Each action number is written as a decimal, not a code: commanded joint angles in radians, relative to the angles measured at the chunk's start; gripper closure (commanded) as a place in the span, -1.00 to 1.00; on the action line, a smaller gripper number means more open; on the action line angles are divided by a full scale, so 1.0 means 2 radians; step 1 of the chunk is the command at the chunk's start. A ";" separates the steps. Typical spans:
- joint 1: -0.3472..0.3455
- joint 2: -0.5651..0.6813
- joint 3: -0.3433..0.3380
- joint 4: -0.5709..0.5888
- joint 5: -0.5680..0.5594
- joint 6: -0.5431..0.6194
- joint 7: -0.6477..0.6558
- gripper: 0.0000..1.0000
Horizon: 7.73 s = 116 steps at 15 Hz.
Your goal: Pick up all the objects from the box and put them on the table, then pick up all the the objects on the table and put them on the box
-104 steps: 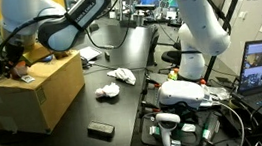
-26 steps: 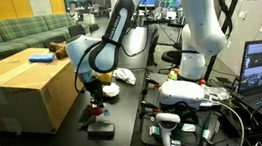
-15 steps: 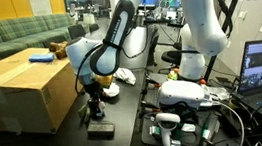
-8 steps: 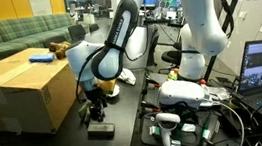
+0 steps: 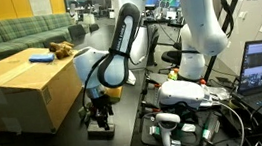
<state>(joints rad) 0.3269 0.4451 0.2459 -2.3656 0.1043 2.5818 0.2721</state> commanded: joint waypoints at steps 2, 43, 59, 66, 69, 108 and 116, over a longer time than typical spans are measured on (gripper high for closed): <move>-0.015 0.026 0.028 -0.010 0.038 0.068 -0.046 -1.00; -0.046 0.083 -0.016 0.007 -0.045 0.157 -0.145 -1.00; -0.084 0.100 0.023 0.012 -0.037 0.138 -0.174 0.30; -0.072 0.081 0.020 0.009 -0.038 0.117 -0.164 0.30; -0.067 0.049 0.022 0.003 -0.036 0.078 -0.159 0.30; -0.024 -0.129 -0.042 0.217 -0.143 -0.115 0.209 0.30; 0.009 -0.035 -0.078 0.293 -0.229 -0.011 0.294 0.30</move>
<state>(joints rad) 0.3032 0.2842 0.1376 -1.8731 -0.2877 2.4959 0.7868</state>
